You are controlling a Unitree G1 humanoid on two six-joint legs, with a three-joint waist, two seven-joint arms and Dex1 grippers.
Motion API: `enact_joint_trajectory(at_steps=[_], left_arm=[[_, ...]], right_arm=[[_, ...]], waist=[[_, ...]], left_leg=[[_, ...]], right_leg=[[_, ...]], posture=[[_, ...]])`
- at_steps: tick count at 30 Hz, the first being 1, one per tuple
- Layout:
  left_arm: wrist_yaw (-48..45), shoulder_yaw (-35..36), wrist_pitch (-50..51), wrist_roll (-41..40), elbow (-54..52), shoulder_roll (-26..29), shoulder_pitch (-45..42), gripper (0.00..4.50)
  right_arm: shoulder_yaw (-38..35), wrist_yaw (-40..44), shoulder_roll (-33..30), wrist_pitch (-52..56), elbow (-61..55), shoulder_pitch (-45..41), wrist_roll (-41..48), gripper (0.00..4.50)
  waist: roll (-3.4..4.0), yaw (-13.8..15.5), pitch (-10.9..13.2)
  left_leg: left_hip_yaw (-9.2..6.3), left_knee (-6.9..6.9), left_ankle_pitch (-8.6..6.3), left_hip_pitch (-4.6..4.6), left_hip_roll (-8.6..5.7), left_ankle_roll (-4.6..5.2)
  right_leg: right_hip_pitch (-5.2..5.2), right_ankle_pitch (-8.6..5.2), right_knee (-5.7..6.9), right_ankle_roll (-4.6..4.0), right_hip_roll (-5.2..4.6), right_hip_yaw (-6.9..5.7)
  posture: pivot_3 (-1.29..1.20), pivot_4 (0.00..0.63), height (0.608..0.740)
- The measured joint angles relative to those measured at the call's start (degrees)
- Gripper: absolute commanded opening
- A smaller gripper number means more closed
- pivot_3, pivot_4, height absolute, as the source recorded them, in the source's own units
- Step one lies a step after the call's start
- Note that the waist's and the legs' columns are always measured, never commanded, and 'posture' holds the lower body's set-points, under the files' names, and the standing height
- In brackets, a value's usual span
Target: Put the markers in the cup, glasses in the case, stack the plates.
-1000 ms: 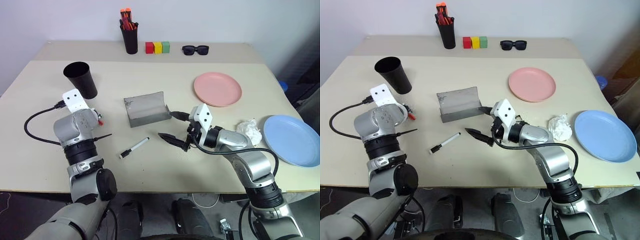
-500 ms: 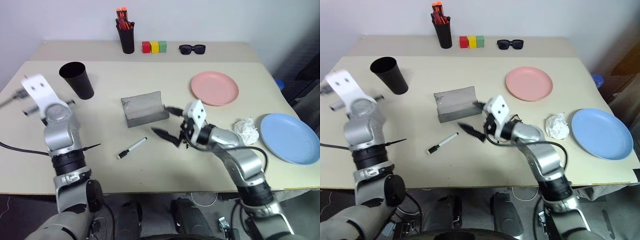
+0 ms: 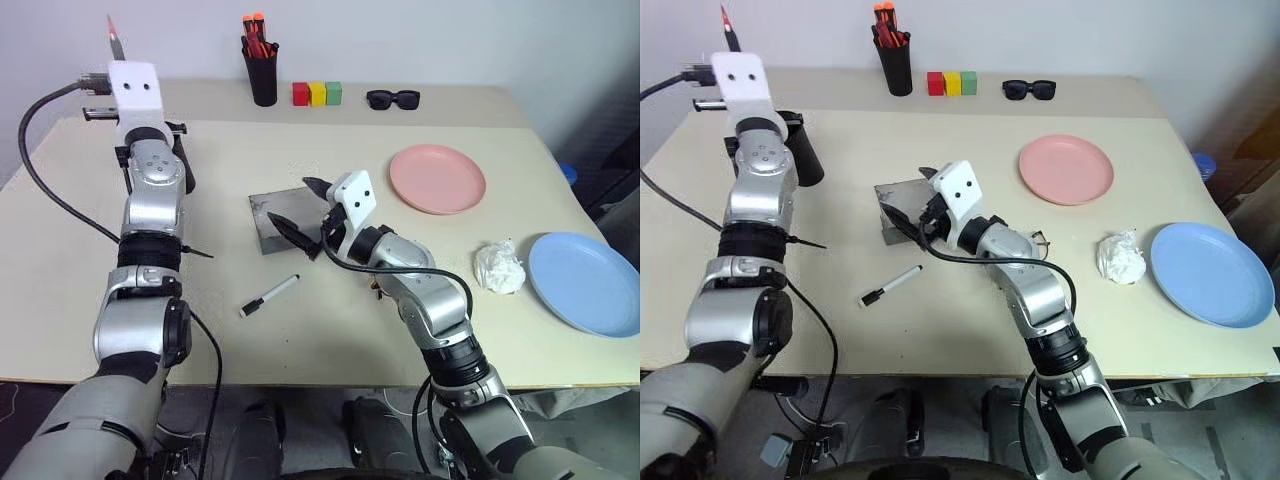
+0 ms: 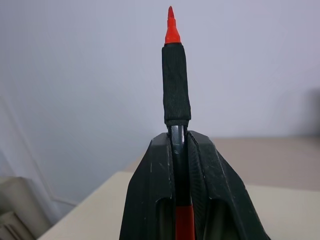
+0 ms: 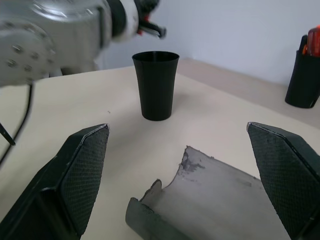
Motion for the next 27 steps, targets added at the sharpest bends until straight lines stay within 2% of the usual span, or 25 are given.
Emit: enact_joint_trajectory(at_steps=[3,8,11,15,24,27], left_arm=[[0.5,-0.1,-4.2,0.0,7.4,0.6,-1.4,0.07],[1.0,0.1,-6.8,-0.7,13.8,0.7,-2.6,0.07],[1.1,0.1,-7.2,-1.4,15.0,0.7,-3.0,1.26],[2.1,0.1,-7.3,-1.6,15.3,0.7,-3.2,3.21],[2.7,0.9,-8.5,-3.7,15.1,0.5,-3.7,3.21],[1.6,1.8,-8.4,-5.1,10.8,0.5,-2.7,3.21]], right_arm=[[0.3,0.0,0.0,0.0,-0.1,0.6,0.0,4.50],[0.3,-0.3,0.0,0.0,-0.1,1.1,0.0,4.50],[0.3,-0.3,-0.1,0.0,-0.2,1.1,0.0,4.50],[0.3,-0.3,-0.1,0.0,-0.3,1.1,0.0,4.50],[0.3,0.3,-0.1,0.0,-0.3,1.1,0.1,4.50],[0.3,1.1,-0.9,0.3,-1.2,1.1,0.1,4.50]], waist=[[0.00,0.2,0.0],[-0.01,0.3,0.0],[-0.01,0.3,0.0],[-0.01,0.2,0.0],[-0.01,0.3,0.0],[-0.01,0.2,0.0]], left_leg=[[0.00,0.01,0.00,-0.02,0.00,0.00],[0.01,0.02,0.00,-0.04,0.00,0.00],[0.00,0.03,0.00,-0.04,0.00,0.00],[0.00,0.02,0.00,-0.04,0.00,0.00],[0.00,0.02,0.00,-0.04,0.00,0.00],[0.00,0.02,0.00,-0.05,0.00,0.00]], right_leg=[[0.00,0.00,0.00,0.00,0.00,0.00],[0.00,0.00,0.00,0.01,0.00,-0.01],[0.00,0.00,0.00,0.01,0.00,-0.01],[0.00,0.00,0.01,0.01,0.00,-0.02],[0.00,0.00,0.01,0.01,0.00,-0.02],[0.00,0.00,0.01,0.01,0.00,-0.02]], posture=[[0.00,0.150,0.722],[0.00,0.150,0.722],[0.00,0.150,0.722],[0.00,0.150,0.722],[0.00,0.150,0.722],[0.00,0.150,0.722]])
